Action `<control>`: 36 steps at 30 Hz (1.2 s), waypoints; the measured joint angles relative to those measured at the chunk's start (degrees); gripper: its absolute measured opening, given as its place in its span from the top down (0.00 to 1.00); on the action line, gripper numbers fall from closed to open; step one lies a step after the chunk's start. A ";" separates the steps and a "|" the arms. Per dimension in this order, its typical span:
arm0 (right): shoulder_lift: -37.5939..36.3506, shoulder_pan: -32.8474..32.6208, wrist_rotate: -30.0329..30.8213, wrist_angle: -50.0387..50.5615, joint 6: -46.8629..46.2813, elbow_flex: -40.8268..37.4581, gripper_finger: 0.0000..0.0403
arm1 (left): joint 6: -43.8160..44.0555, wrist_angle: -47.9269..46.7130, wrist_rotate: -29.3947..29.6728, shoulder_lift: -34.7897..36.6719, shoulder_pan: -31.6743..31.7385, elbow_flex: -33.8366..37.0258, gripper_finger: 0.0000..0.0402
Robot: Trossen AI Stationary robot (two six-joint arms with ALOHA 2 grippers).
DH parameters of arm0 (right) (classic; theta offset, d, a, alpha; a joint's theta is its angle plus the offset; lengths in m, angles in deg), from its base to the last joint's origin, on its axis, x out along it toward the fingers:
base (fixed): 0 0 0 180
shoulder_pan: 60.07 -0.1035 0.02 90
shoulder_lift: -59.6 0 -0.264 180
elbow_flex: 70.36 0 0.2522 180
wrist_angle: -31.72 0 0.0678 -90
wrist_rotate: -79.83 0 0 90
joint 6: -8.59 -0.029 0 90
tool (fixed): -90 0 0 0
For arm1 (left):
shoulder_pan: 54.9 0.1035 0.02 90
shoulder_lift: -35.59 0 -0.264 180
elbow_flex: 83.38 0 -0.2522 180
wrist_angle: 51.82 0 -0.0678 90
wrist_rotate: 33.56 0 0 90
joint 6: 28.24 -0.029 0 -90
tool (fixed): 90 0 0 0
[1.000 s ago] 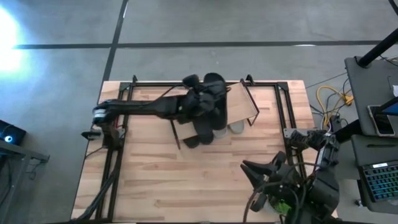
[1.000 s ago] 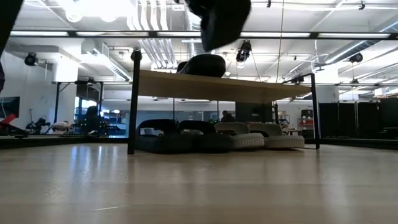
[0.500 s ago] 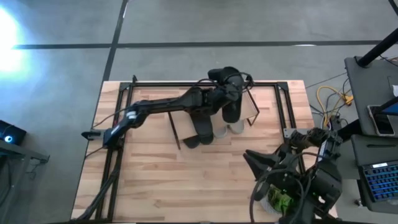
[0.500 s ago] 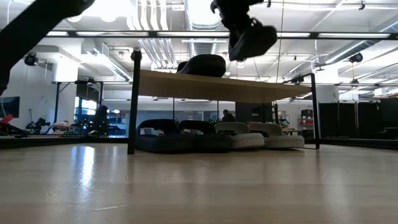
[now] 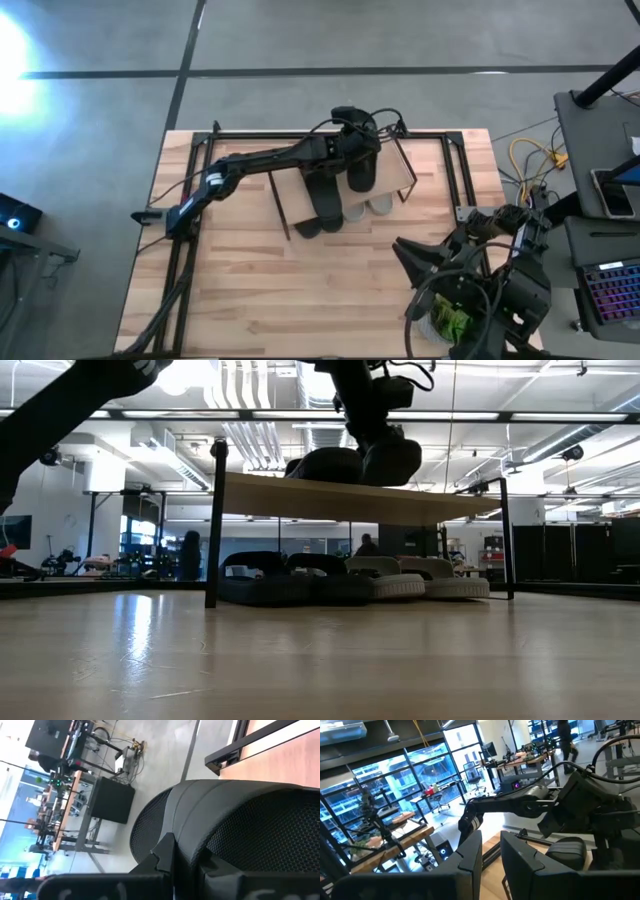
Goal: Pick and place slides into the shelf
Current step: Put the black slide on the shelf, then adjust the shelf on the table
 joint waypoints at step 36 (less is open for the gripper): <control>0.07 0.37 -2.03 0.17 0.64 -0.10 0.84 | 10.58 -3.00 -5.81 0.22 -0.73 6.25 0.61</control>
